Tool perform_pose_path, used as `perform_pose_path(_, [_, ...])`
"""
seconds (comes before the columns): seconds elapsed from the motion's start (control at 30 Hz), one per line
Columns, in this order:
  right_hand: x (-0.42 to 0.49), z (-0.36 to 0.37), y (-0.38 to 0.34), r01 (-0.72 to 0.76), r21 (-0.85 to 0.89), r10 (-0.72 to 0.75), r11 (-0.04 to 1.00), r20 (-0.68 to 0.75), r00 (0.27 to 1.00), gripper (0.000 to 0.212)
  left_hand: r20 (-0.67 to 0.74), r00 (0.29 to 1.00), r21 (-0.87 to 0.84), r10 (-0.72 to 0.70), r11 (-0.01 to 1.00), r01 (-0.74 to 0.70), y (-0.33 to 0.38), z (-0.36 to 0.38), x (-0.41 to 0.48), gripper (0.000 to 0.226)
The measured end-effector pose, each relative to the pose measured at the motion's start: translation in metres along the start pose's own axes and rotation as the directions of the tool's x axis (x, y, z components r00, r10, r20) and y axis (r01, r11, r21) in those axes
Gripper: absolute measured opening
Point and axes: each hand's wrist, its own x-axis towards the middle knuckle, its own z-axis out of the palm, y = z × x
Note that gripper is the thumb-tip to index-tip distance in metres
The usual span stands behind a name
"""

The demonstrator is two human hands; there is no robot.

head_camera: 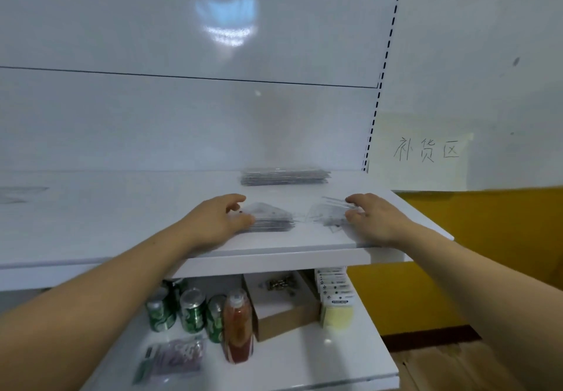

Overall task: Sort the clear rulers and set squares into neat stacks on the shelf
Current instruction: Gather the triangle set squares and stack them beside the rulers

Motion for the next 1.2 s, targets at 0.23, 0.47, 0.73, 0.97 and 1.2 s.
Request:
perform_pose_path(0.23, [-0.003, 0.001, 0.006, 0.014, -0.042, -0.013, 0.999, 0.030, 0.999, 0.062, -0.037, 0.983, 0.427, -0.181, 0.886, 0.180, -0.024, -0.014, -0.014, 0.056])
perform_pose_path(0.47, [-0.006, 0.011, -0.007, 0.090, -0.119, -0.086, 0.989, 0.039, 0.996, 0.066, -0.046, 0.983, 0.482, -0.179, 0.858, 0.179, -0.030, -0.009, -0.020, 0.077])
perform_pose_path(0.73, [0.007, -0.013, -0.033, 0.137, -0.196, -0.132, 0.971, 0.037, 0.991, 0.070, 0.077, 0.981, 0.448, -0.178, 0.885, 0.125, -0.032, -0.020, -0.019, 0.080])
perform_pose_path(0.97, [0.034, 0.004, -0.143, 0.270, -0.155, -0.257, 0.950, 0.103, 0.961, 0.069, 0.034, 0.983, 0.391, -0.181, 0.908, 0.153, -0.078, -0.073, -0.043, 0.071])
perform_pose_path(1.2, [0.056, 0.069, -0.306, 0.381, -0.034, -0.367, 0.924, 0.206, 0.907, 0.068, -0.082, 0.952, 0.397, -0.295, 0.867, 0.302, -0.184, -0.169, -0.108, 0.070])
